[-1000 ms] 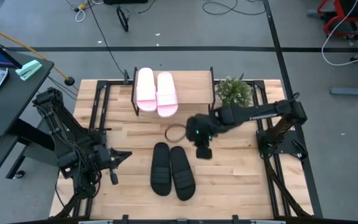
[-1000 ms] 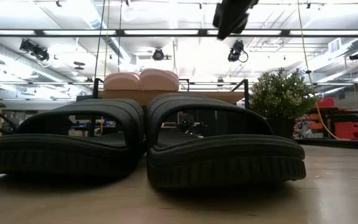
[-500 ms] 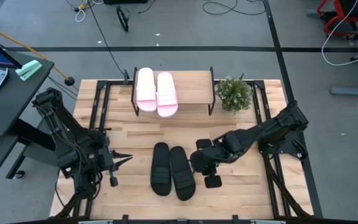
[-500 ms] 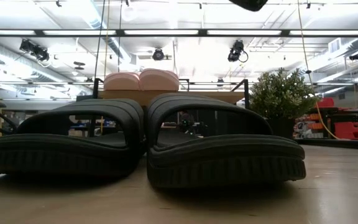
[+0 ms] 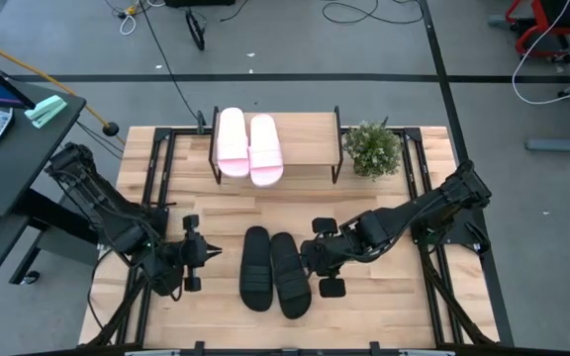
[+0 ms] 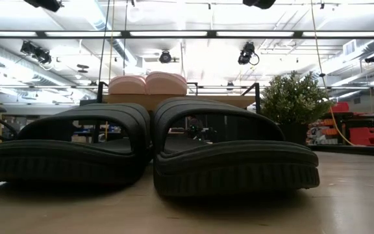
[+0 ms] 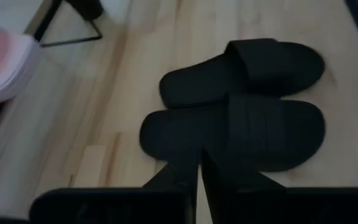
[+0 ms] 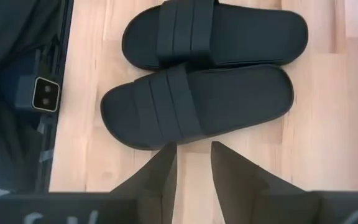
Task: Pick and place slides into the shelf
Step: Put the right black slide on the shelf
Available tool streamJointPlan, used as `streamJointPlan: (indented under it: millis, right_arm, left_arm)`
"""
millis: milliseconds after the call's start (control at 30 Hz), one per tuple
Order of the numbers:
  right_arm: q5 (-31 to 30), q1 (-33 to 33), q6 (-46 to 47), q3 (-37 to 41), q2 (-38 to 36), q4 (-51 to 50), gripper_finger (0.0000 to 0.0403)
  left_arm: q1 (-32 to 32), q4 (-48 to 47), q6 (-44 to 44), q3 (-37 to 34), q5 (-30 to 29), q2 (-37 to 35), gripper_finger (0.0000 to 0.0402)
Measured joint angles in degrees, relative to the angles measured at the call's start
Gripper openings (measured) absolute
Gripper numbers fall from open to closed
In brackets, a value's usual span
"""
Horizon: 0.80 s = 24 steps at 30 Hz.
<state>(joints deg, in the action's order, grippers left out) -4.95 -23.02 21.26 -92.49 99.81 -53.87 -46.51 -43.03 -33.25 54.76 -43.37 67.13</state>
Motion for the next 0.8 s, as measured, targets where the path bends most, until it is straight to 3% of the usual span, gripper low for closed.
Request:
streamJointPlan:
  millis: [200, 433, 633, 800]
  right_arm:
    - [-0.07, -1.43, 2.3, 1.67, 0.88, 0.85, 0.0099]
    - [0.44, -0.21, 2.62, 12.13, 1.25, 11.06, 0.0105]
    - [4.71, 3.52, -0.21, 17.69, 1.35, 18.77, 0.0112]
    - [12.21, 7.01, -3.33, 17.33, 1.27, 21.34, 0.0113]
  left_arm:
    - [-1.02, 0.86, 0.9, 0.0, 1.78, 0.0, 0.0005]
    - [-1.33, -0.6, -0.51, -0.14, 2.46, 0.0, 0.0027]
    - [-1.64, 2.79, -7.89, -8.5, -2.33, 0.26, 0.0022]
    - [-1.42, 11.2, -5.55, -15.45, -2.9, 0.26, 0.0011]
